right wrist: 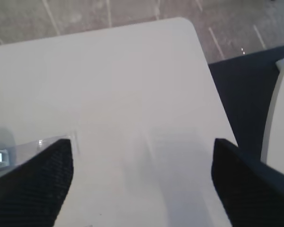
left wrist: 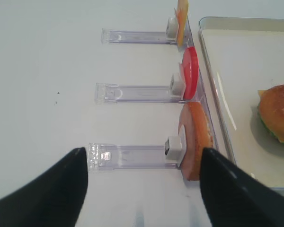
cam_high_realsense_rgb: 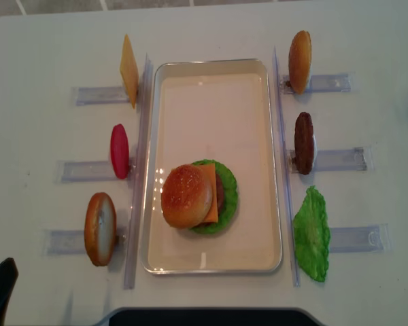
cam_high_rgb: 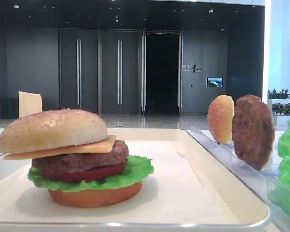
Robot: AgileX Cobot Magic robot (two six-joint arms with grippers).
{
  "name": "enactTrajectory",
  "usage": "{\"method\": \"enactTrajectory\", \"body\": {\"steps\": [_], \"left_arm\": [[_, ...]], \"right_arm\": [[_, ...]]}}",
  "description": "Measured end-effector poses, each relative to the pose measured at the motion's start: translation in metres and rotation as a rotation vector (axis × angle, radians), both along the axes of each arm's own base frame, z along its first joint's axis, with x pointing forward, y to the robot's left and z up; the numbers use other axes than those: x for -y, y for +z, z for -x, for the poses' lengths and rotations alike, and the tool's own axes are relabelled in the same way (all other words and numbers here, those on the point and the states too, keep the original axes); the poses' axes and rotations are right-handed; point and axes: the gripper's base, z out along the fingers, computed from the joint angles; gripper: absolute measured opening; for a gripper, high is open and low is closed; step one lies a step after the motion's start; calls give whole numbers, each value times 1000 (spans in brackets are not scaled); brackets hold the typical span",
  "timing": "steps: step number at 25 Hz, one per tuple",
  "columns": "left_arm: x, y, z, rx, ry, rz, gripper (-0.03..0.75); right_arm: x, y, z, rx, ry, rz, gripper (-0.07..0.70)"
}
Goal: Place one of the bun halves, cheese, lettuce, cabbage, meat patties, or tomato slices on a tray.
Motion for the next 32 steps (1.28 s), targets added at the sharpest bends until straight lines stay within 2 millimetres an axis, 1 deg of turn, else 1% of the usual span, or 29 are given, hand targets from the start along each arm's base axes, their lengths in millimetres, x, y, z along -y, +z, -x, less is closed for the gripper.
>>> {"method": "enactTrajectory", "body": {"steps": [3, 6, 9, 12, 15, 16, 17, 19, 24, 28, 32], "left_arm": [[0, 0, 0, 0, 0, 1, 559], [0, 0, 0, 0, 0, 0, 559], [0, 0, 0, 0, 0, 0, 559], [0, 0, 0, 0, 0, 0, 559], [0, 0, 0, 0, 0, 0, 559], [0, 0, 0, 0, 0, 0, 559], [0, 0, 0, 0, 0, 0, 559], [0, 0, 0, 0, 0, 0, 559], [0, 0, 0, 0, 0, 0, 559], [0, 0, 0, 0, 0, 0, 559], [0, 0, 0, 0, 0, 0, 559]], "right_arm": [[-8, 23, 28, 77, 28, 9, 594], [-14, 38, 57, 138, 57, 32, 594], [-17, 48, 88, 193, 79, 46, 594], [-16, 50, 119, 234, 87, 45, 594], [-14, 46, 147, 268, 88, 47, 594], [-13, 45, 158, 289, 89, 46, 594], [-12, 46, 174, 324, 89, 45, 594], [-11, 42, 190, 351, 89, 45, 594], [-8, 23, 221, 379, 98, 53, 594], [-7, 7, 243, 403, 103, 50, 594], [-7, -10, 263, 462, 128, 43, 593]]}}
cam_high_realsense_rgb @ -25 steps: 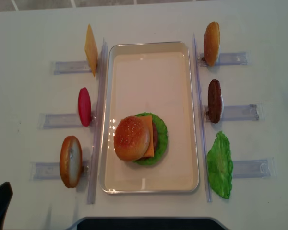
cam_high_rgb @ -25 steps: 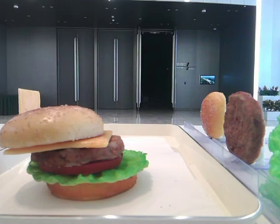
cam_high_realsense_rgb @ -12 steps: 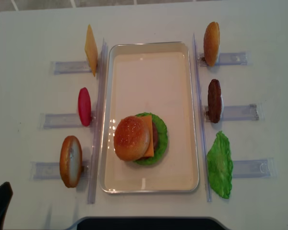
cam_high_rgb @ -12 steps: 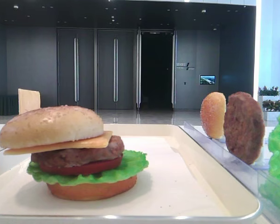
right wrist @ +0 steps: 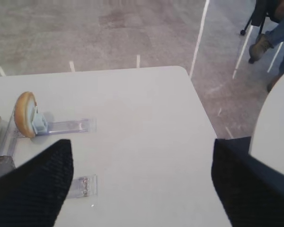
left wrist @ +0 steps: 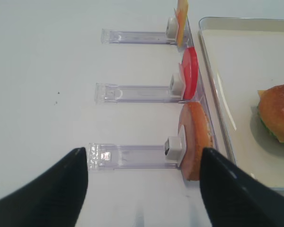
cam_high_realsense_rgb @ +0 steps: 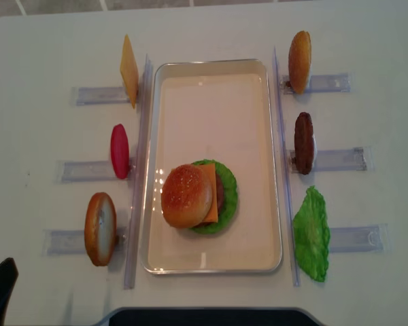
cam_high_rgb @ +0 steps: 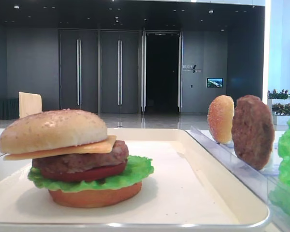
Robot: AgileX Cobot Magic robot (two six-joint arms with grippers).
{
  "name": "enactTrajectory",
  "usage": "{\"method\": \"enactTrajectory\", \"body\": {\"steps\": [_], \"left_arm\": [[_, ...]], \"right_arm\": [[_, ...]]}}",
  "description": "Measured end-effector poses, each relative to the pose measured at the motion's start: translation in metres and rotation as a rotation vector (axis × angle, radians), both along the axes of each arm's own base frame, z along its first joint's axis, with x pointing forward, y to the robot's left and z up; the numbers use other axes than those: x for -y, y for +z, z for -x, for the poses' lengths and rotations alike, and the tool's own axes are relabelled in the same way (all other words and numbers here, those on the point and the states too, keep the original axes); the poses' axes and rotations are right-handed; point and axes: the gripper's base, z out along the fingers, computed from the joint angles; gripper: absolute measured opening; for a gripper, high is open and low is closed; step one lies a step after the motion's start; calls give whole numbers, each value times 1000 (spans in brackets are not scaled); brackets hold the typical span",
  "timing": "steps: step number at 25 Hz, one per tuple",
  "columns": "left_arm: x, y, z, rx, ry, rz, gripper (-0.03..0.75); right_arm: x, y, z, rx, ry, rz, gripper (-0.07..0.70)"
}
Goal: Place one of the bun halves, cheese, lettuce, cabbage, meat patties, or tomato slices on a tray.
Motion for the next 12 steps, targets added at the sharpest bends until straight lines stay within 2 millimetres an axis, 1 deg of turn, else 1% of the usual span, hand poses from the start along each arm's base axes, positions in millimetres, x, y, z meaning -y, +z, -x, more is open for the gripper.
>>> {"method": "enactTrajectory", "body": {"steps": [6, 12], "left_arm": [[0, 0, 0, 0, 0, 0, 559], [0, 0, 0, 0, 0, 0, 558]], "right_arm": [[0, -28, 30, 72, 29, -2, 593], [-5, -46, 56, 142, 120, -13, 593]]}}
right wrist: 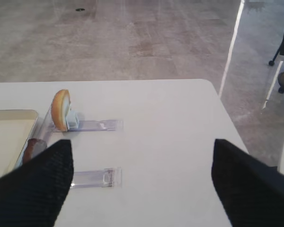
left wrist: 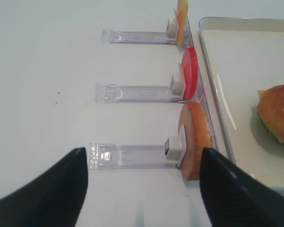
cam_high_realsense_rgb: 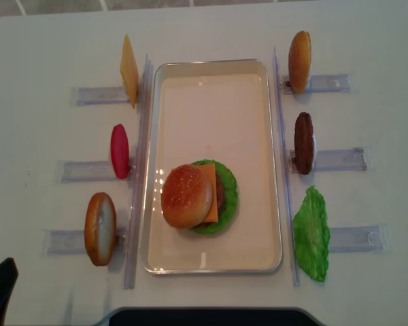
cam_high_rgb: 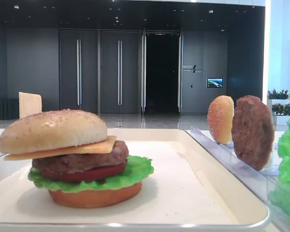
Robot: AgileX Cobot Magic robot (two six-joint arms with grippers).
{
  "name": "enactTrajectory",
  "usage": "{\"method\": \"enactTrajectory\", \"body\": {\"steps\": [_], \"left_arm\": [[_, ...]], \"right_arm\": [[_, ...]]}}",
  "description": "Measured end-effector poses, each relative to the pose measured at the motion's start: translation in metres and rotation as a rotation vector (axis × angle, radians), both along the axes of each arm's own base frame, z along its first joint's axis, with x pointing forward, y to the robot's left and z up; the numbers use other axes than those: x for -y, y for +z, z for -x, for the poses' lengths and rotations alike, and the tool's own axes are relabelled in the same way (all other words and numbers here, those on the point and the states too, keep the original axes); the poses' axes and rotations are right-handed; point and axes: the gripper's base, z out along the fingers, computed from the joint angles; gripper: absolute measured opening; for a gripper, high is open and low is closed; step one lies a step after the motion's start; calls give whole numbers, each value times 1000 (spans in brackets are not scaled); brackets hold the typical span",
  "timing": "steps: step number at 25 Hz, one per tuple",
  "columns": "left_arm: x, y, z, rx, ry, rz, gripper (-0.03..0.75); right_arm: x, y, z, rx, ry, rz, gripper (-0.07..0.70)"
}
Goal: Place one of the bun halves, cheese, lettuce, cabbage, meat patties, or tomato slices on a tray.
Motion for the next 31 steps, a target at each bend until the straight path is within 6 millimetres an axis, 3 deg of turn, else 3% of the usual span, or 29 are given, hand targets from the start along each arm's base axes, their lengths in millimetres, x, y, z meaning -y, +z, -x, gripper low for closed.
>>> {"method": "enactTrajectory", "body": {"steps": [12, 16, 20, 31], "left_arm": [[0, 0, 0, 0, 0, 0, 554], [0, 0, 0, 0, 0, 0, 547], [0, 0, 0, 0, 0, 0, 545], [0, 0, 0, 0, 2, 4, 538]], "right_arm": [[-4, -25, 13, -127, 37, -42, 590], [-6, -33, 10, -171, 55, -59, 590], [-7, -56, 1, -261, 52, -54, 590], [-11, -58, 0, -268, 98, -59, 577]]}}
